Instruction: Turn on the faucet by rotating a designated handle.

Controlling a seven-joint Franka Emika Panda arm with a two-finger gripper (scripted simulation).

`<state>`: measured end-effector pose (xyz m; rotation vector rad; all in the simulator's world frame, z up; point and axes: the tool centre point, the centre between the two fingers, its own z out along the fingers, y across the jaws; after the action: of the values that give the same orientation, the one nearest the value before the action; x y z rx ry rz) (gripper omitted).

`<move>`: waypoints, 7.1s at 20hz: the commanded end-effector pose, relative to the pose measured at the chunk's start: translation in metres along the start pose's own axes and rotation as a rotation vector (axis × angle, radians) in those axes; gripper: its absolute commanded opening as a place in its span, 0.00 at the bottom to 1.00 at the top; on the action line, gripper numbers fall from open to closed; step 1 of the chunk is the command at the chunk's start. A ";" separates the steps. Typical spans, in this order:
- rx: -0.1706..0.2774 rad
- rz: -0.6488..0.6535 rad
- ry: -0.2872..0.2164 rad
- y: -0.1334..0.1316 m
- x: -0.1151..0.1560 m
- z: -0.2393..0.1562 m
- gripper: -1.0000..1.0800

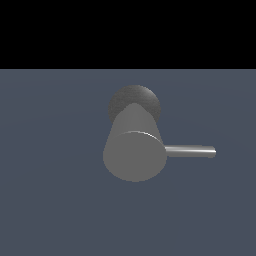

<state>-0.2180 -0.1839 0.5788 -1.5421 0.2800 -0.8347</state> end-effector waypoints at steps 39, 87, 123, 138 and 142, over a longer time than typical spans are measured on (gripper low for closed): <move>0.594 1.329 0.927 0.428 -0.042 -0.074 0.00; 0.542 1.727 0.896 0.443 -0.118 0.013 0.00; 0.518 1.745 0.936 0.383 -0.106 0.024 0.00; 0.533 1.734 0.910 0.337 -0.109 0.053 0.00; 0.537 1.731 0.904 0.325 -0.110 0.061 0.00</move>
<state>-0.1644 -0.1391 0.2181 0.0445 1.6280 -0.0515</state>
